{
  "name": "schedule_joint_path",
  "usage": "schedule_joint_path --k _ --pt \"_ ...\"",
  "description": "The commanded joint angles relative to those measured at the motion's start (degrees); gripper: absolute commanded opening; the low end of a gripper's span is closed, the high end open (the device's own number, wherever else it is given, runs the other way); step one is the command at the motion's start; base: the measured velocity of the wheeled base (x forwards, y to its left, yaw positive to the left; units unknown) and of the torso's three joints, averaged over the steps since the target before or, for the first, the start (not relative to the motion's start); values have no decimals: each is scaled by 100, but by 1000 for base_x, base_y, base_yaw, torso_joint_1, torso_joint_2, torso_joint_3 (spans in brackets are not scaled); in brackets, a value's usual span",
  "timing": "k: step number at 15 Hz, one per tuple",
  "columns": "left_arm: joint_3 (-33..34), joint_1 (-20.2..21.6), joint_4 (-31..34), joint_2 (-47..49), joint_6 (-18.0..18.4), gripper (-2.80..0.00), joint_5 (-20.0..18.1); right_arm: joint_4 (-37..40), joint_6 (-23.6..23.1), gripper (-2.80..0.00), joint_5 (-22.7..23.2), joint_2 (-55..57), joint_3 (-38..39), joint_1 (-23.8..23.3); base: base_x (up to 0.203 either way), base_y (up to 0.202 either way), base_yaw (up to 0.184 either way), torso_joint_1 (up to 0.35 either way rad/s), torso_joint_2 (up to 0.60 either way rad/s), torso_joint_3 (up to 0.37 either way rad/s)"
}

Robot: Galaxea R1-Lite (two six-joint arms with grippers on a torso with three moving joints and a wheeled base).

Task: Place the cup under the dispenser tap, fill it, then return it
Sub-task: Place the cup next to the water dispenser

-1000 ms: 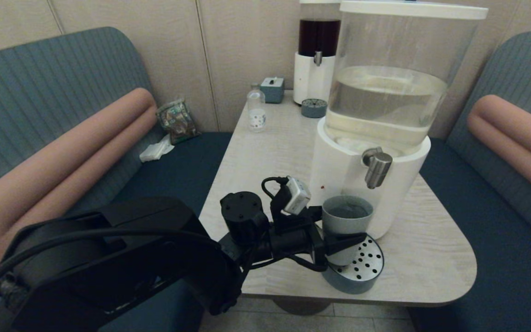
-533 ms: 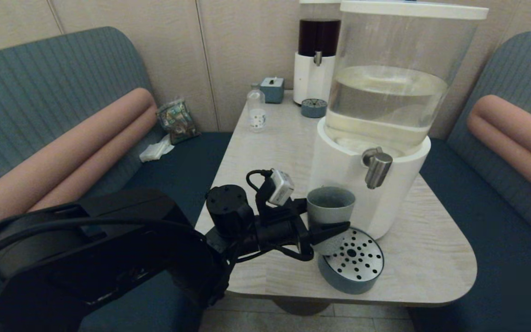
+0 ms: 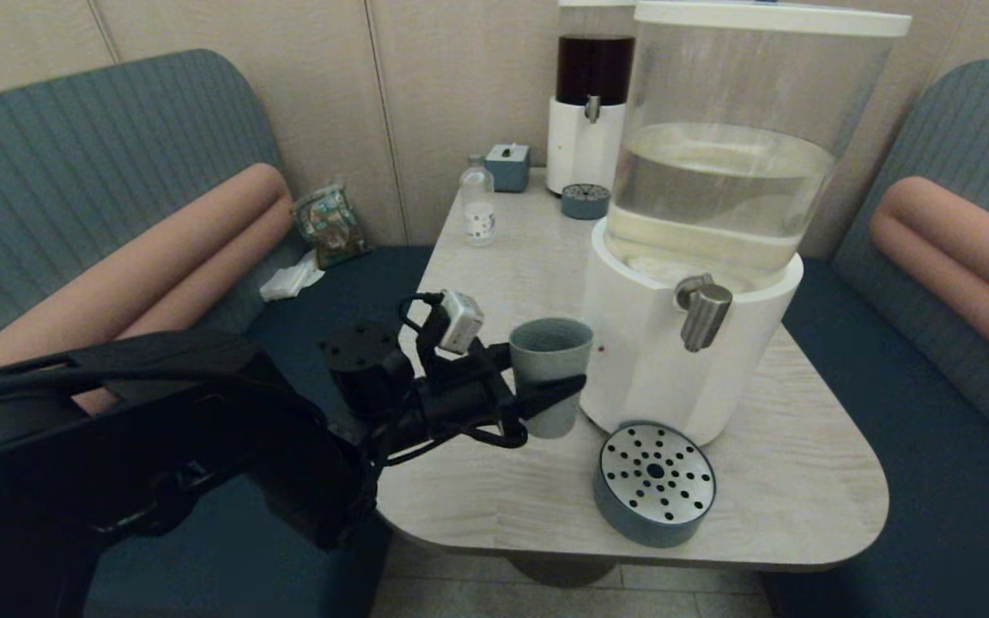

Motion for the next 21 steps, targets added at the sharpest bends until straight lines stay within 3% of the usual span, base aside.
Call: schedule_joint_path --k 1,6,10,15,21 --pt "-1 257 -49 -54 -7 -280 -24 3 -4 -280 4 -2 0 0 0 0 0 0 0 0" --pt "-482 1148 -49 204 -149 -280 -22 3 -4 -280 4 -2 0 0 0 0 0 0 0 0" --pt "-1521 1771 -49 945 -300 -280 -20 3 -4 -280 4 -9 0 0 0 0 0 0 0 0" --pt "-2651 2065 -49 1925 -446 -280 -24 3 -4 -280 4 -11 0 0 0 0 0 0 0 0" --pt "-3038 2092 -49 2382 -451 -280 -20 3 -4 -280 4 -2 0 0 0 0 0 0 0 0"
